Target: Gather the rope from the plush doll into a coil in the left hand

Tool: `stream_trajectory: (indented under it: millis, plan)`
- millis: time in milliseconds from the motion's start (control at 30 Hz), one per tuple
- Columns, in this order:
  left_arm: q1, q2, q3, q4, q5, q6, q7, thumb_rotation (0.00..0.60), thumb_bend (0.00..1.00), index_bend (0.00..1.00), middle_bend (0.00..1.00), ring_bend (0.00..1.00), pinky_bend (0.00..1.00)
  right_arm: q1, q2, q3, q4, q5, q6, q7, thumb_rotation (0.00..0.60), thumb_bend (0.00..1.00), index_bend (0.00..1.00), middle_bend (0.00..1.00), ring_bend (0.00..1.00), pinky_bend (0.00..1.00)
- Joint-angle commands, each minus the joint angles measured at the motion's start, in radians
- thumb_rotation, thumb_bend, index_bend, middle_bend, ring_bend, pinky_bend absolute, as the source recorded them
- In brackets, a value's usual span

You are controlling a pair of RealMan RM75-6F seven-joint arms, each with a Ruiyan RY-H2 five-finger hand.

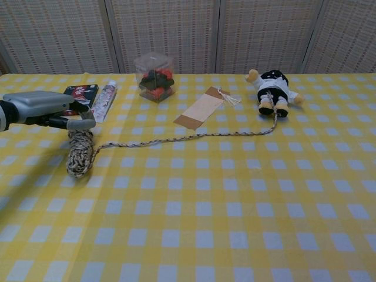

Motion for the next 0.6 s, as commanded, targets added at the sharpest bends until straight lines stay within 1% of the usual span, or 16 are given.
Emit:
stream_trajectory:
  millis: [33, 267, 367, 433, 467, 600]
  plan:
    - [0.004, 0.003, 0.009, 0.007, -0.018, -0.001, 0.022, 0.042, 0.24, 0.38, 0.34, 0.13, 0.04, 0.0, 0.0, 0.0, 0.0, 0.0, 0.0, -0.001, 0.6, 0.28, 0.18, 0.16, 0.07, 0.16]
    - [0.04, 0.046, 0.036, -0.019, -0.045, 0.013, 0.034, 0.045, 0.24, 0.42, 0.39, 0.14, 0.04, 0.0, -0.004, 0.001, 0.004, -0.001, 0.001, 0.003, 0.6, 0.28, 0.18, 0.16, 0.07, 0.16]
    - [0.066, 0.063, 0.039, -0.041, -0.056, 0.053, 0.043, 0.044, 0.24, 0.43, 0.41, 0.15, 0.04, 0.0, -0.006, 0.002, 0.008, 0.0, 0.001, 0.005, 0.6, 0.28, 0.18, 0.16, 0.07, 0.16]
    - [0.085, 0.065, 0.034, -0.053, -0.067, 0.089, 0.051, 0.045, 0.24, 0.41, 0.4, 0.16, 0.04, 0.0, -0.006, 0.002, 0.009, 0.0, 0.0, 0.006, 0.6, 0.28, 0.18, 0.16, 0.07, 0.16]
    - [0.093, 0.063, 0.03, -0.059, -0.071, 0.108, 0.054, 0.057, 0.24, 0.39, 0.4, 0.16, 0.04, 0.001, -0.007, 0.002, 0.009, 0.0, -0.001, 0.006, 0.6, 0.28, 0.18, 0.16, 0.07, 0.16]
    - [0.115, 0.045, 0.024, -0.073, -0.07, 0.19, 0.113, 0.251, 0.24, 0.31, 0.35, 0.15, 0.04, 0.003, -0.007, 0.002, 0.01, 0.0, -0.005, 0.005, 0.6, 0.28, 0.18, 0.16, 0.07, 0.16]
